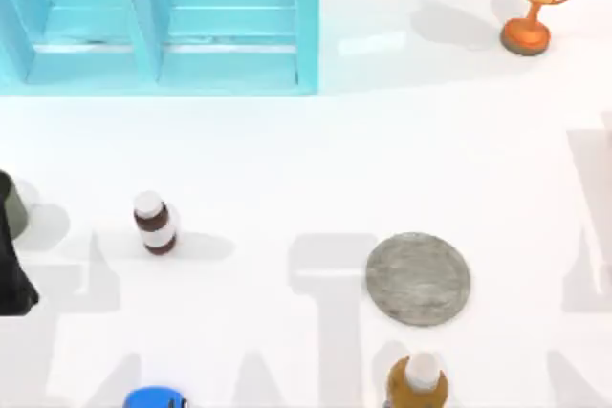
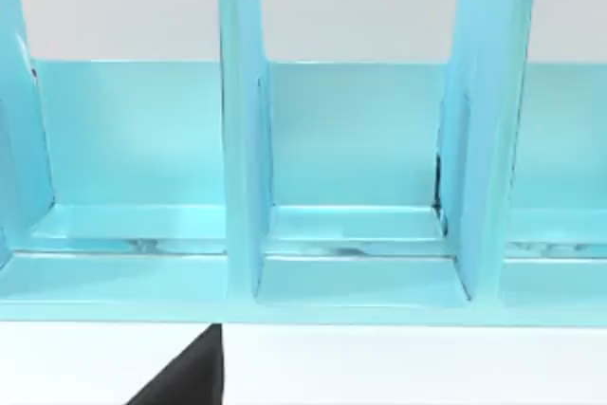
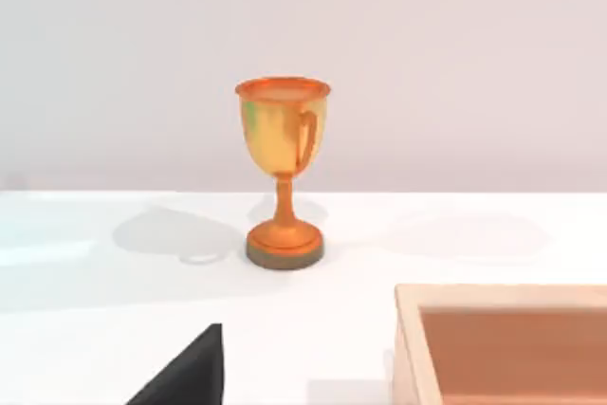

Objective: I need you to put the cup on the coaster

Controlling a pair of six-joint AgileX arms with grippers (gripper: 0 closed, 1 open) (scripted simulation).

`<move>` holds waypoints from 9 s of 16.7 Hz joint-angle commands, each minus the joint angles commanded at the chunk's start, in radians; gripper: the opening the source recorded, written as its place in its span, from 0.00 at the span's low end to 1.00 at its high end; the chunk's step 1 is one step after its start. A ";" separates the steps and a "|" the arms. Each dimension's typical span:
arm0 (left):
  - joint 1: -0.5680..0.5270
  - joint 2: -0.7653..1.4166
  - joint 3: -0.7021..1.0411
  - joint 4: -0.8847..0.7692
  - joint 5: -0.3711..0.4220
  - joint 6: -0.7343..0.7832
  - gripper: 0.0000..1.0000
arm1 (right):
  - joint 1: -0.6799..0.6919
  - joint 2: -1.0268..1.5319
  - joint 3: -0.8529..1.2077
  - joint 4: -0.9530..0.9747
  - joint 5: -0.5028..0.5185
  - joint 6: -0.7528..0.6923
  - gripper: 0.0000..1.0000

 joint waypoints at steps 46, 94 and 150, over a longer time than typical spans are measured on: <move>0.123 1.888 1.310 -0.978 0.001 1.718 1.00 | 0.000 0.000 0.000 0.000 0.000 0.000 1.00; -0.405 2.298 2.105 -1.283 0.091 0.329 0.00 | 0.000 0.000 0.000 0.000 0.000 0.000 1.00; -0.951 2.535 2.266 -1.242 0.025 -0.918 1.00 | 0.000 0.000 0.000 0.000 0.000 0.000 1.00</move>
